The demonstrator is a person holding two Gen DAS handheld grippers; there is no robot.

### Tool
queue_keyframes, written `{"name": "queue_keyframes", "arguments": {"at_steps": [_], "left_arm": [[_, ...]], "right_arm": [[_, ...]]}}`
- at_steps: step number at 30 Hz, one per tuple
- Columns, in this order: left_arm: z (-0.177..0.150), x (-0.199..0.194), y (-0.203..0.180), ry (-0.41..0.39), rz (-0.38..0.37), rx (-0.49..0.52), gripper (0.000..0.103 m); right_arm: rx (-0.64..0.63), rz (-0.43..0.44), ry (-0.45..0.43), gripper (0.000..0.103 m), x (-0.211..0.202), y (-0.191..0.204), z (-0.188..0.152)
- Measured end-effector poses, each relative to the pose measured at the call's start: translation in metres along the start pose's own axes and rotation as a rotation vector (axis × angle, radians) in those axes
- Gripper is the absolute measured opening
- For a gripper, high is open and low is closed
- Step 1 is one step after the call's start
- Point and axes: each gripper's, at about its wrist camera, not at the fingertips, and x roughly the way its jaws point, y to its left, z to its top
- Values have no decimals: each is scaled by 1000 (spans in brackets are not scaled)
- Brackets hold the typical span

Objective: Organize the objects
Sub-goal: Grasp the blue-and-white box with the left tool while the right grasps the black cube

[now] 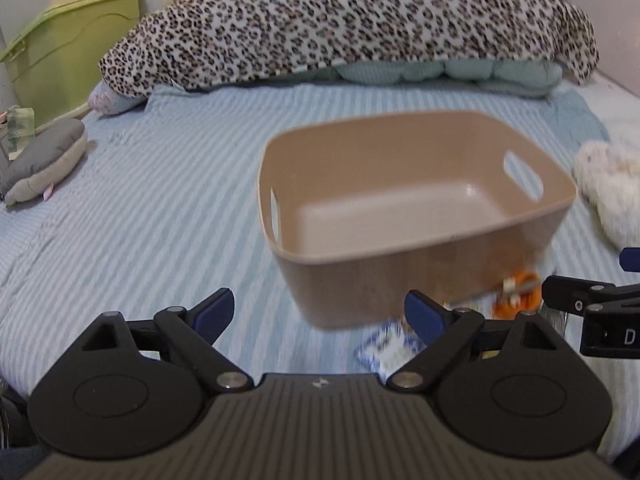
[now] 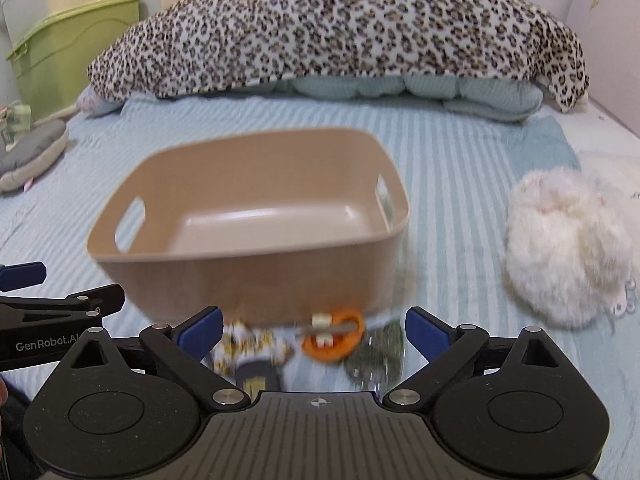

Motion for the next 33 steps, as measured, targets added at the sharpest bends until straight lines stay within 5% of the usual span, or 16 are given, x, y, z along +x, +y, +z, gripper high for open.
{"name": "queue_keyframes", "arguments": {"at_steps": [14,33], "left_arm": [[-45,29,-7,100,-65,101,92],[-58,70,-11,189,-205,168,92]], "right_arm": [[-72,-14,141,97,30,10,-50],[-96,58,221,83,65,13,-57]]}}
